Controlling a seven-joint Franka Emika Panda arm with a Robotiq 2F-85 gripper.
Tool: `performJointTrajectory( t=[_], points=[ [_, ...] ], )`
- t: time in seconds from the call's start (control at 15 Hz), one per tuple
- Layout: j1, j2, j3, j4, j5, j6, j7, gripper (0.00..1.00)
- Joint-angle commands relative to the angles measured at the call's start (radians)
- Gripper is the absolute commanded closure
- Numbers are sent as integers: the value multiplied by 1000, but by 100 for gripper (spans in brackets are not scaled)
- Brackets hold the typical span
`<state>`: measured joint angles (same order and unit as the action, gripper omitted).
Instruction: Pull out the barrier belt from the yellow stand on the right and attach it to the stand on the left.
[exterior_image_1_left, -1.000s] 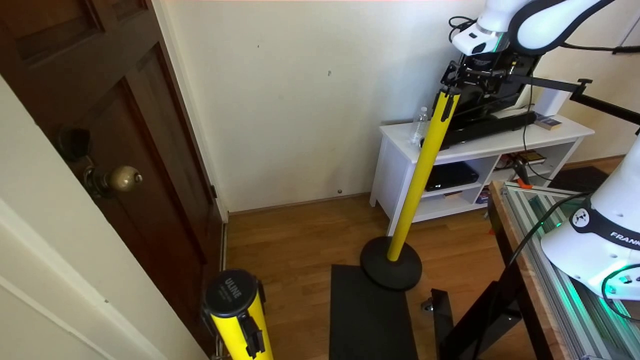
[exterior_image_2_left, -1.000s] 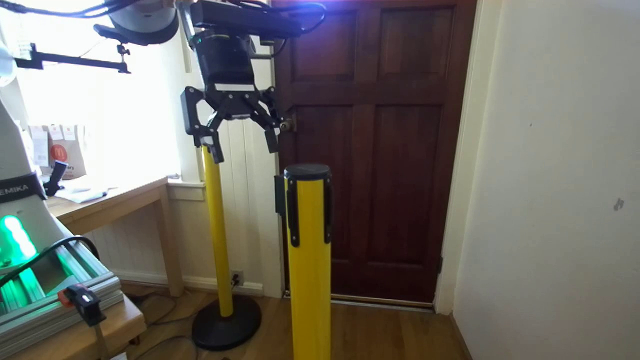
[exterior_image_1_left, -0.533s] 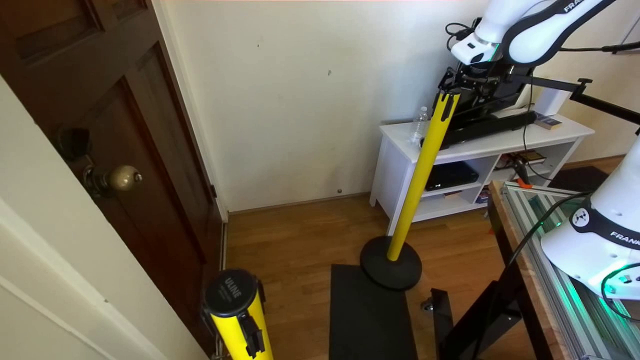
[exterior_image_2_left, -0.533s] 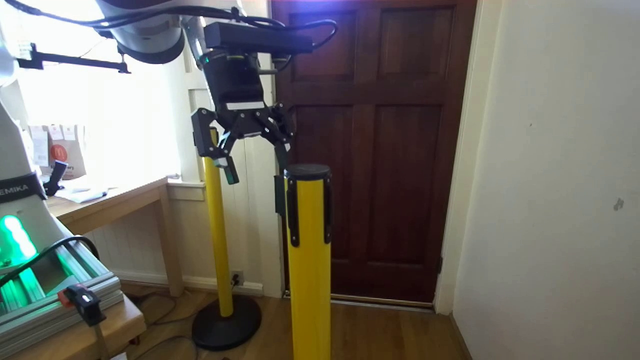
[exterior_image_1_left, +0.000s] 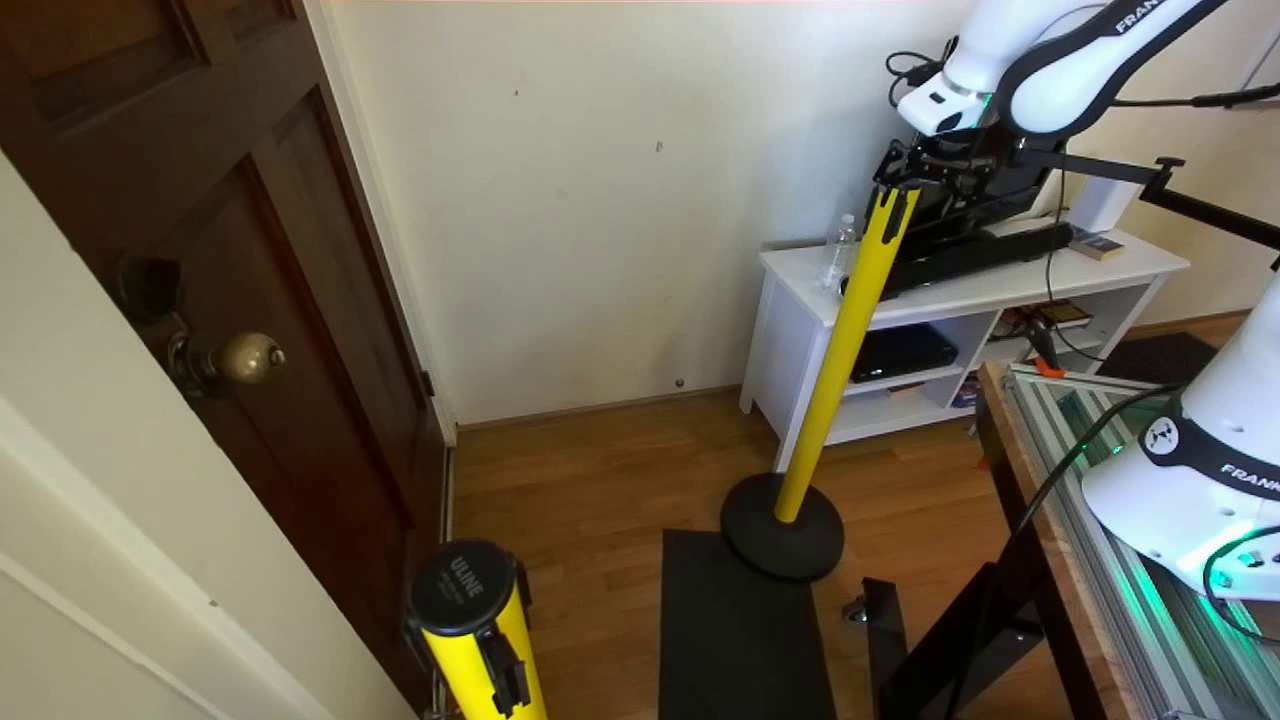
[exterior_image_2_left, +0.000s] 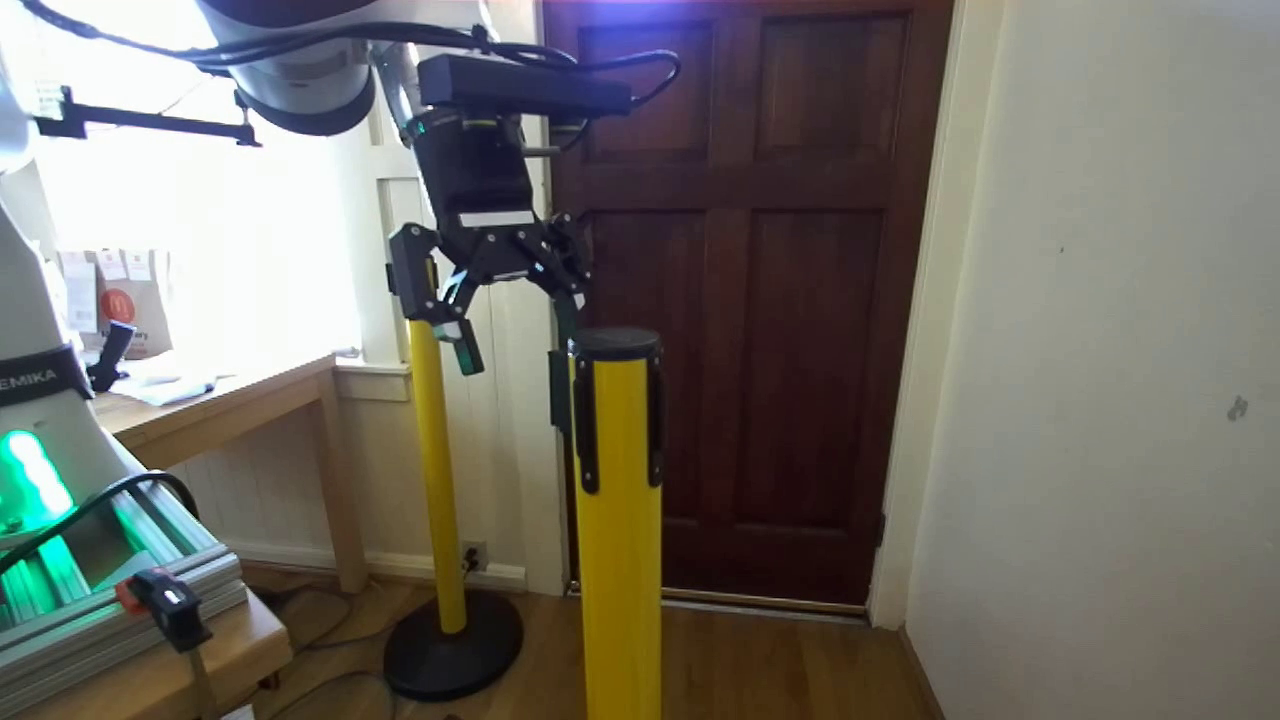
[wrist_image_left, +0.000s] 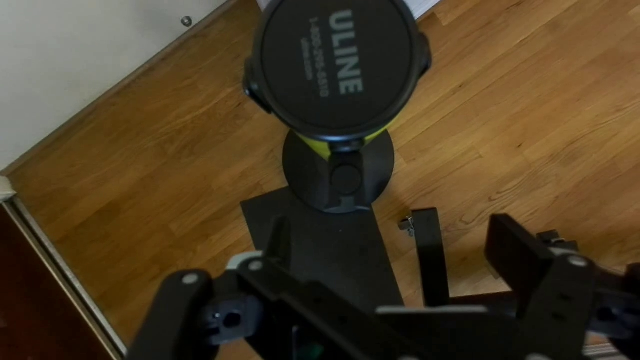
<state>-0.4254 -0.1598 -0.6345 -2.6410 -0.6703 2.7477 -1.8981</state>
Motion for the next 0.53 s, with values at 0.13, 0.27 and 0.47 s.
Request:
performJointTrajectory(
  t=[0.13,0.27,0.47],
  points=[
    [-4,47,-6,13,57,57,-86,0],
    [-4,68,-10,21,87,76,-120,0],
    [-3,103,-11,34,159,99,-185,0]
  ],
)
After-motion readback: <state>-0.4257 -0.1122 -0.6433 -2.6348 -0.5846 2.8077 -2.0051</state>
